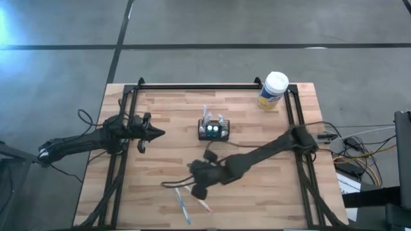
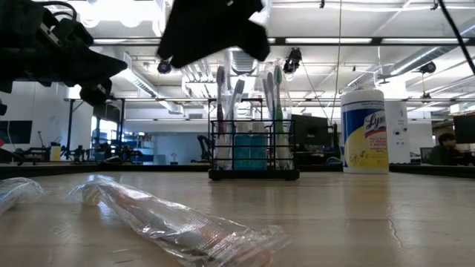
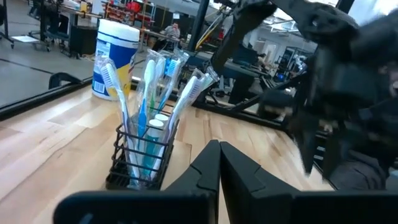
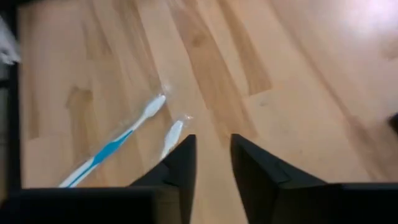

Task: Pick & Place toothbrushing station
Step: Put the orange toothbrush into the black organizer

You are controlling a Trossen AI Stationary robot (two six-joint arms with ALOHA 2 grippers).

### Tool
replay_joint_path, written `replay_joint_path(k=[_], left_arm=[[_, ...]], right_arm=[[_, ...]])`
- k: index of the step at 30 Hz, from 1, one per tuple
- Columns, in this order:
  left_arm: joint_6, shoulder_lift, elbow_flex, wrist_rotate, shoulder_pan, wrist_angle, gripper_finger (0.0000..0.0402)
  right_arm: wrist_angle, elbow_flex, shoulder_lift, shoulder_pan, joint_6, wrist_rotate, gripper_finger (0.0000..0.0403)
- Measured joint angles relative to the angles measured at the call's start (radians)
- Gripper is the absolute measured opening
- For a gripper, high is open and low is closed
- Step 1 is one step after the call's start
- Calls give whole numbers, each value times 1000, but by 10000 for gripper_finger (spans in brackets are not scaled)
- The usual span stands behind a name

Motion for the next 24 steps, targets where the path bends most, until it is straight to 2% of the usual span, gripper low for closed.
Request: replay_joint_path(k=[7,13,16,24], left_arm=[[-15,0,-6,3,0,-44,12],[-18,0,-7,3,0,-94,12],[-18,0,-7,3,0,-96,12],[-7,0,-8,3,0,-97,12]], right_arm=[[-193,326,259,6,81,-70,181],[-363,504,397,9,158,-119,212],[-379,549,425,15,171,-124,216],[-382,529,422,39,237,-139,217]])
